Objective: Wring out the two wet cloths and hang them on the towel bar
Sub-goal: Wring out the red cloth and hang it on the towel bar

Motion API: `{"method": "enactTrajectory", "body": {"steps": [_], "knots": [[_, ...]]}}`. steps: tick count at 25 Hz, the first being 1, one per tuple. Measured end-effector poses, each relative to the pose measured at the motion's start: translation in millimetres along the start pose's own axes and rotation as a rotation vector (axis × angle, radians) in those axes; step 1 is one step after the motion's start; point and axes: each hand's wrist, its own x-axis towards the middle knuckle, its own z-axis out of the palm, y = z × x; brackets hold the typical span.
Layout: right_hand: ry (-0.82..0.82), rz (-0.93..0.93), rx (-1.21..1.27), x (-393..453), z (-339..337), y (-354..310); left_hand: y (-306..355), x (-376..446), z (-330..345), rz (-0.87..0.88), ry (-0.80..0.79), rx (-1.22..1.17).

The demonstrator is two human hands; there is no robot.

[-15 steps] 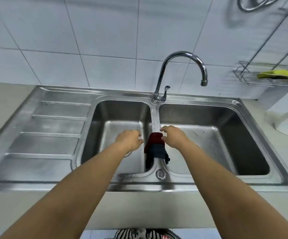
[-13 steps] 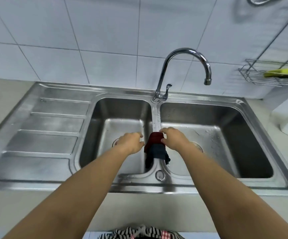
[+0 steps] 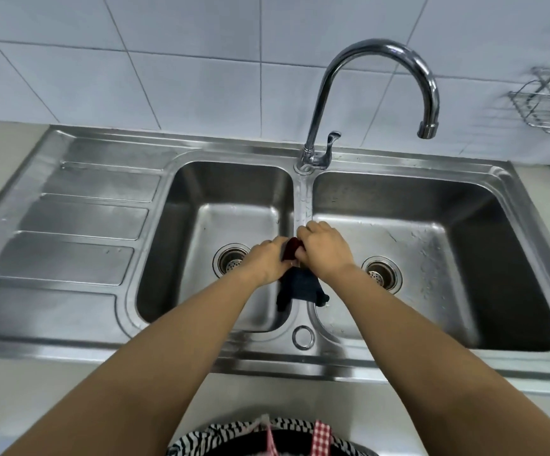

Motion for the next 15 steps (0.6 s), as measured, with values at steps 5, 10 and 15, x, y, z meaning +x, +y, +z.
{"method": "enactTrajectory", "body": {"steps": [5,10,15], "knots": [[0.172,0.106,0.394,18.1,-30.6,-9.4,-4.9,4.1,-26.5,0.096,0.09,-0.254],[0.191,0.205,0.698,35.7,-84.9,-21.8,10.0,-12.0,-69.5,0.214,0.117,-0.619],[0.243,0.215,0.893,42.5,-114.0,-47.1,17.8,-31.8,-89.9,0.264,0.116,-0.752]]}}
